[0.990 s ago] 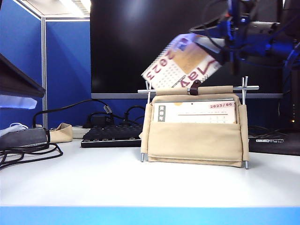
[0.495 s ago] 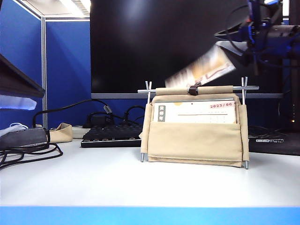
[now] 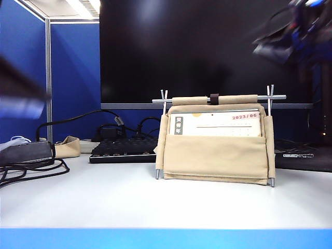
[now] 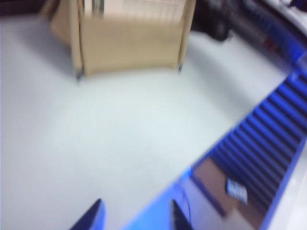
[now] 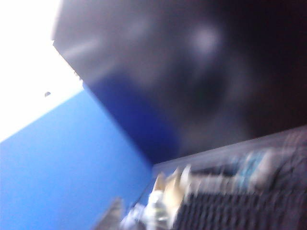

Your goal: Turn one page of the calendar.

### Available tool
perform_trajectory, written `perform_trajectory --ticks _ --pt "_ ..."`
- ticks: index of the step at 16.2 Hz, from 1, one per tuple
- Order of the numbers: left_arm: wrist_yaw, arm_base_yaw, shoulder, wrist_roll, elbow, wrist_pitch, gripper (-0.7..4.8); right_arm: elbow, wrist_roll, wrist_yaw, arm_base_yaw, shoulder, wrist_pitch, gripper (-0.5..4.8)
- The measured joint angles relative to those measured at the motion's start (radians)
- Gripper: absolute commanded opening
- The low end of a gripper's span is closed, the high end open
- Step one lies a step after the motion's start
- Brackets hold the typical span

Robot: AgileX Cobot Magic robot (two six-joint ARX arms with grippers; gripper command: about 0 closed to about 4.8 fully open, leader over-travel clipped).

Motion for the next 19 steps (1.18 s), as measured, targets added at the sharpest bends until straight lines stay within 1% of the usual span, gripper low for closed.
perform_trajectory --ticks 1,2,3,4,5,6,7,8,9,10,11,12,13,14,15,16,17,18,19 --pt "0.0 0.0 -0.001 -0.012 0.002 0.074 0.01 -0.001 -0.002 -0.009 -0.034 -0.073 0.003 0.45" --pt "0.0 0.0 0.0 -0.018 0.02 0.089 0.01 -0.003 -0.002 -0.022 -0.051 -0.143 0.005 0.39" --pt "-0.008 0.0 0.0 -0.019 0.09 0.039 0.01 -0.036 -0.016 -0.041 -0.061 -0.271 -0.029 0.19" --pt "-0.032 0.0 -0.001 -0.003 0.141 -0.023 0.0 -0.076 -0.056 -0.043 -0.064 -0.383 -0.091 0.16" --pt "-0.069 0.0 -0.006 0.041 0.194 -0.11 -0.01 -0.129 -0.148 -0.042 -0.063 -0.549 -0.224 0.11" --pt "-0.086 0.0 -0.009 0.056 0.22 -0.145 -0.02 -0.151 -0.214 -0.041 -0.062 -0.654 -0.342 0.1" --pt "-0.101 0.0 -0.024 0.06 0.238 -0.153 -0.02 -0.181 -0.329 -0.009 -0.062 -0.8 -0.58 0.08" --pt "-0.11 0.0 -0.047 0.061 0.239 -0.146 -0.02 -0.214 -0.457 0.044 -0.058 -0.957 -0.859 0.08" --pt "-0.117 0.0 -0.066 0.068 0.231 -0.136 -0.02 -0.219 -0.592 0.144 -0.038 -1.107 -1.133 0.08" --pt "-0.117 0.0 -0.069 0.081 0.215 -0.127 -0.03 -0.217 -0.716 0.252 -0.017 -1.238 -1.363 0.08" --pt "-0.124 0.0 -0.069 0.104 0.193 -0.13 -0.03 -0.217 -0.807 0.338 0.011 -1.343 -1.543 0.08" --pt "-0.125 0.0 -0.065 0.119 0.163 -0.133 -0.03 -0.238 -0.837 0.359 0.031 -1.485 -1.688 0.08" --pt "-0.129 0.0 -0.065 0.119 0.138 -0.127 -0.03 -0.255 -0.839 0.336 0.04 -1.547 -1.721 0.02" --pt "-0.131 0.0 -0.065 0.119 0.111 -0.125 -0.03 -0.313 -0.836 0.275 0.048 -1.633 -1.764 -0.01" --pt "-0.133 0.0 -0.064 0.119 0.085 -0.113 -0.03 -0.374 -0.806 0.239 0.057 -1.683 -1.807 -0.01" --pt "-0.133 0.0 -0.065 0.119 0.056 -0.078 -0.03 -0.393 -0.779 0.229 0.064 -1.677 -1.793 -0.01" --pt "-0.14 0.0 -0.075 0.108 0.008 -0.028 -0.03 -0.39 -0.758 0.222 0.066 -1.668 -1.742 -0.01" --pt "-0.189 -0.001 -0.073 0.095 -0.027 0.002 -0.03 -0.398 -0.745 0.247 0.068 -1.645 -1.701 -0.01" --pt "-0.217 0.0 -0.074 0.093 -0.05 0.031 -0.03 -0.421 -0.736 0.267 0.068 -1.646 -1.71 -0.01"
